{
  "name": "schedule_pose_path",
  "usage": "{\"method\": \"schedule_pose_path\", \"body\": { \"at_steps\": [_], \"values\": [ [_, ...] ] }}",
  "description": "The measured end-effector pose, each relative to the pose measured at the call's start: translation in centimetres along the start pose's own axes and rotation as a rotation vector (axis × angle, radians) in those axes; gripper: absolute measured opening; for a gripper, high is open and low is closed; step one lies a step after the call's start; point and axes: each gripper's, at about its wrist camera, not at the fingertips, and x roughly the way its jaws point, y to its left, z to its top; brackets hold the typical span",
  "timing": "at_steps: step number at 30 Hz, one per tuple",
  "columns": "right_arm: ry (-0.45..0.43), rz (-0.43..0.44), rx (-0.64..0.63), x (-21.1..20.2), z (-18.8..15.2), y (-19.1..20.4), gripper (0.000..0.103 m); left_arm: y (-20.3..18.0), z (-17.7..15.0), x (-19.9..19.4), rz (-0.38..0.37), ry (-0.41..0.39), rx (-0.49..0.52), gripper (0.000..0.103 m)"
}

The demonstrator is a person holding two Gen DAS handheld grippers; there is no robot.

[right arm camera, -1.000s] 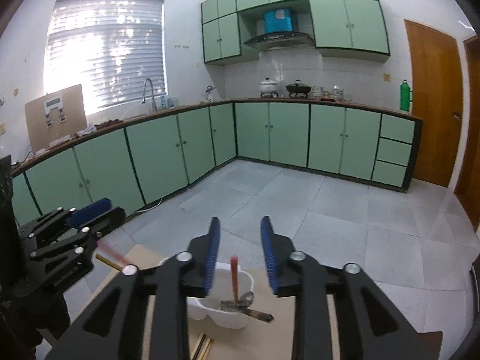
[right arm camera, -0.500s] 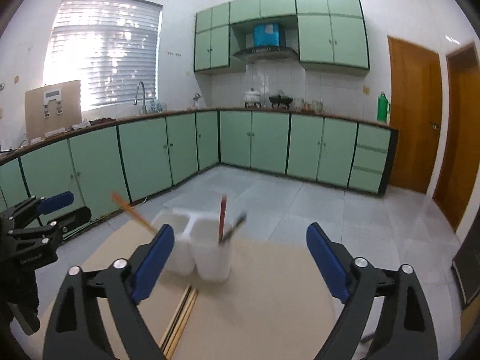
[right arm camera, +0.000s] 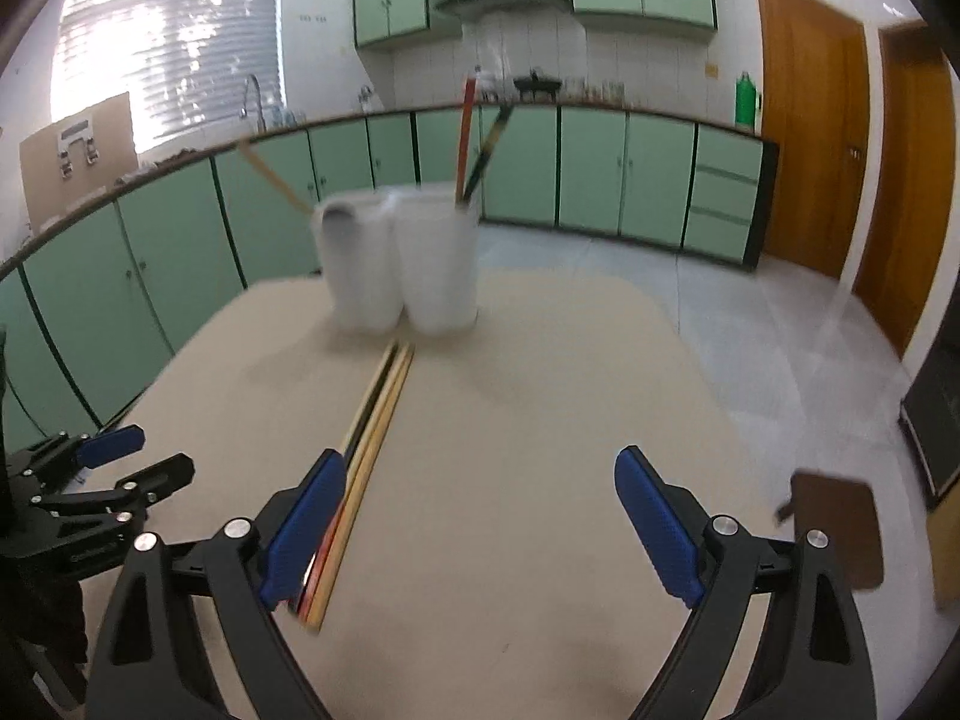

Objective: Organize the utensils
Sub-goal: 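Withdraw both grippers back toward the chopsticks on the mat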

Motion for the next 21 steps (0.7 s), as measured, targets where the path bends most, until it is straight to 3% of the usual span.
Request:
{"method": "schedule_pose_path", "body": {
  "at_steps": [9,21],
  "values": [
    [0.116,0.045,-0.008,0.6,-3.9,2.4,0.088,-0.4,-3.2,1.3,0.007,0.091,0.004,0.068],
    [0.211,0.063,-0.073,2.0,-5.3,4.8,0.065,-0.6,-3.1,1.4,0.026,0.11,0.001,0.071]
  ]
}}
